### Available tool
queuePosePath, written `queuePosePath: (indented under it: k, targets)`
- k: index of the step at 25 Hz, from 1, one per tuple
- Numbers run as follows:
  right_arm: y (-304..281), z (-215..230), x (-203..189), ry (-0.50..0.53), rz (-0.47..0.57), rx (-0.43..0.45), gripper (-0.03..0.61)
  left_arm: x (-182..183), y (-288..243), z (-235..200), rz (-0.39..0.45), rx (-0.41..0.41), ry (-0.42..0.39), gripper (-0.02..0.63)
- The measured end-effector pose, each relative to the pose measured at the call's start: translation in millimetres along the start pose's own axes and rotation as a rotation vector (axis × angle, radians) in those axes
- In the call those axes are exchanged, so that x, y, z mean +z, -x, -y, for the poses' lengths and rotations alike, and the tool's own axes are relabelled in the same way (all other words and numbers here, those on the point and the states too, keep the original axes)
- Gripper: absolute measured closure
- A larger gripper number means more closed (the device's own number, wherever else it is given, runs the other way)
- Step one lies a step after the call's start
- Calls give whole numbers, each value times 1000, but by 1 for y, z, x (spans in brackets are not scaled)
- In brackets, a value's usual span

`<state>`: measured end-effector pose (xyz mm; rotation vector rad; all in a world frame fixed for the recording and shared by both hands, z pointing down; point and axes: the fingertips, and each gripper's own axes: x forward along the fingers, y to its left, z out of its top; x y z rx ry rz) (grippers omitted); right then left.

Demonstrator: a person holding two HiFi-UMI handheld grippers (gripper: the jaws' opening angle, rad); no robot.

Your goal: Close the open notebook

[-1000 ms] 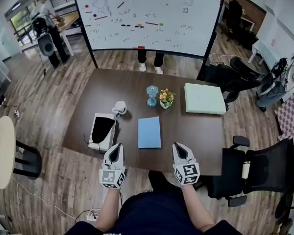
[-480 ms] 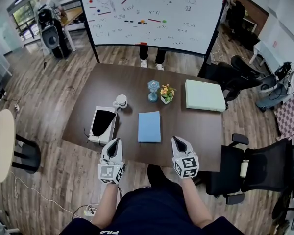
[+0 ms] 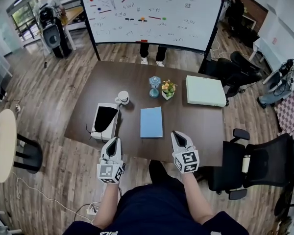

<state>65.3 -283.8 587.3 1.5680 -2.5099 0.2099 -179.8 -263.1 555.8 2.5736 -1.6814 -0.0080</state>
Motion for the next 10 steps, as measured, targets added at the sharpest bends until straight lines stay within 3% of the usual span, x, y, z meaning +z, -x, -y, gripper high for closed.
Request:
queuePosePath:
  k: [10]
  targets:
    - [1,0,1,8,4,-7,574,-3,9,-2,-9,-7,8,618]
